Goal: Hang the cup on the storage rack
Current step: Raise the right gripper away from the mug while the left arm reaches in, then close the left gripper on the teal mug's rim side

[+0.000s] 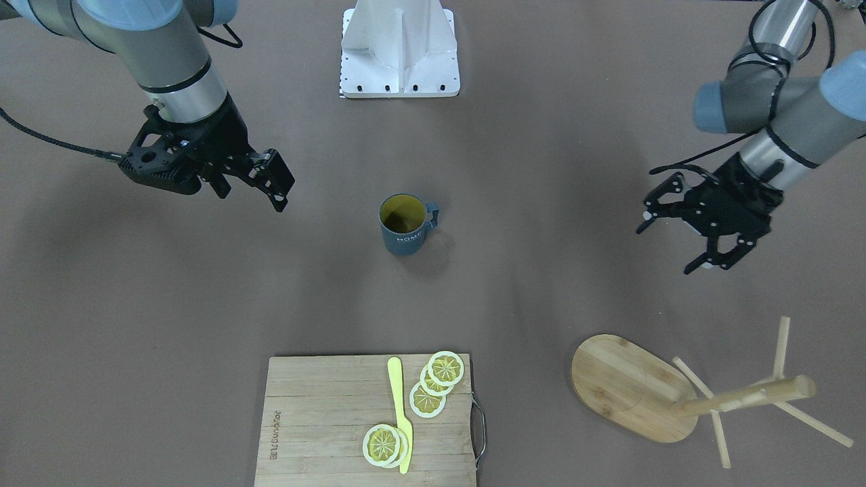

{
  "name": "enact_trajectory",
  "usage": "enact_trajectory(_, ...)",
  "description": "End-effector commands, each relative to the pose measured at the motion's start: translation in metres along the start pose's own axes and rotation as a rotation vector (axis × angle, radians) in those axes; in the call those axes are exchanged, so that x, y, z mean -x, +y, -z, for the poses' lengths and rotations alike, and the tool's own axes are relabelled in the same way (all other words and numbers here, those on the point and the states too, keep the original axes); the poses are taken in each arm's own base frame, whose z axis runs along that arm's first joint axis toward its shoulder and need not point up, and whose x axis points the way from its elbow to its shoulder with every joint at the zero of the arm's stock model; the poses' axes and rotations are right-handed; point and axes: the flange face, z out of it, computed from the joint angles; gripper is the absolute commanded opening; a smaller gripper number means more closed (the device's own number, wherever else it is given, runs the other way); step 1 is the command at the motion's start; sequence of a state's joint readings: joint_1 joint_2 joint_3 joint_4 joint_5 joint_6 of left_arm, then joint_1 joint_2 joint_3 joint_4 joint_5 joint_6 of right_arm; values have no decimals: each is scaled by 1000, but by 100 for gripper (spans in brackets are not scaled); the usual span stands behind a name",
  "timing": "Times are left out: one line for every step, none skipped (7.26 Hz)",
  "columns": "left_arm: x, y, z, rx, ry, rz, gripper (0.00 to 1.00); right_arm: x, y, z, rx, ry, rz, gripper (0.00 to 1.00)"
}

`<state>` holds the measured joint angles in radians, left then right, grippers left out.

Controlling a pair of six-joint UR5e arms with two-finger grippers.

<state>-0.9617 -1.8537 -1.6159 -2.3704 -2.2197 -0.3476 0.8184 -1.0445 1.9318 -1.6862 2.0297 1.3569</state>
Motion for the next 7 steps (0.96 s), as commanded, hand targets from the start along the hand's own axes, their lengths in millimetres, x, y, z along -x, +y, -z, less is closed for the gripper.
enact_trajectory(-127, -22, -86, -110, 40, 26, 94, -14, -21, -9, 1, 31, 67, 100)
enact_trajectory(-170, -25, -105, -129, 61, -3, 93, -17, -27, -10, -1, 38, 68, 100)
enact_trajectory(-196, -21, -114, -151, 71, -25, 94, -17, -29, -11, -4, 40, 78, 100)
enact_trajectory(-217, -8, -124, -180, 106, -46, 94, -17, -29, -12, -3, 41, 78, 100)
enact_trajectory(-229, -6, -127, -194, 120, -56, 95, -16, -32, -16, -6, 31, 84, 100)
enact_trajectory(-247, 1, -136, -181, 142, -64, 97, -16, -37, -23, 7, 21, 72, 100)
enact_trajectory(-252, 2, -141, -197, 116, -68, 96, -19, -43, -24, 22, 21, 63, 100)
